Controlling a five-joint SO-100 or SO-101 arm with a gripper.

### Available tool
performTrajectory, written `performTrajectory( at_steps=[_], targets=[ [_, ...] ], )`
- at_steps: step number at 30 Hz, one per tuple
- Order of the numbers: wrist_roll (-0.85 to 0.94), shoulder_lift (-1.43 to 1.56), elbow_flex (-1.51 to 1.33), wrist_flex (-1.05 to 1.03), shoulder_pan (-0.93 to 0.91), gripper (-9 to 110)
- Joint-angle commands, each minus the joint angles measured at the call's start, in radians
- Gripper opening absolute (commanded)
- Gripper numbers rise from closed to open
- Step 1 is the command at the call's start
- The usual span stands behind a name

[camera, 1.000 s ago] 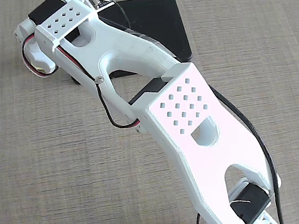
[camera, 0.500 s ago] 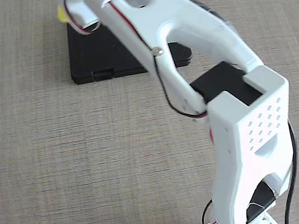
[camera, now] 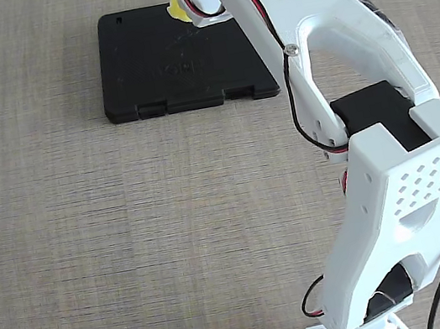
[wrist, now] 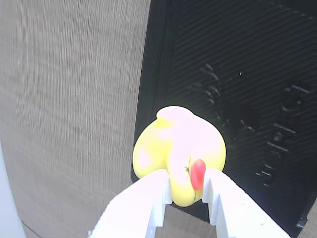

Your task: Grasp a duck and put it on the black surface.

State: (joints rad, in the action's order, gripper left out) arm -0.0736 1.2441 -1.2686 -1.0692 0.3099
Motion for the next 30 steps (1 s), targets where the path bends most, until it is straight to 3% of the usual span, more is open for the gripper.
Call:
performTrajectory(
  at_steps=[1,21,30],
  targets=[
    [-0.008,0.072,0.0,0.009,0.018,2],
    [-0.008,-0.114,0.003,0.011,0.049,3],
    [-0.008,-0.092,-0.005,0.009,0.04,25]
  ],
)
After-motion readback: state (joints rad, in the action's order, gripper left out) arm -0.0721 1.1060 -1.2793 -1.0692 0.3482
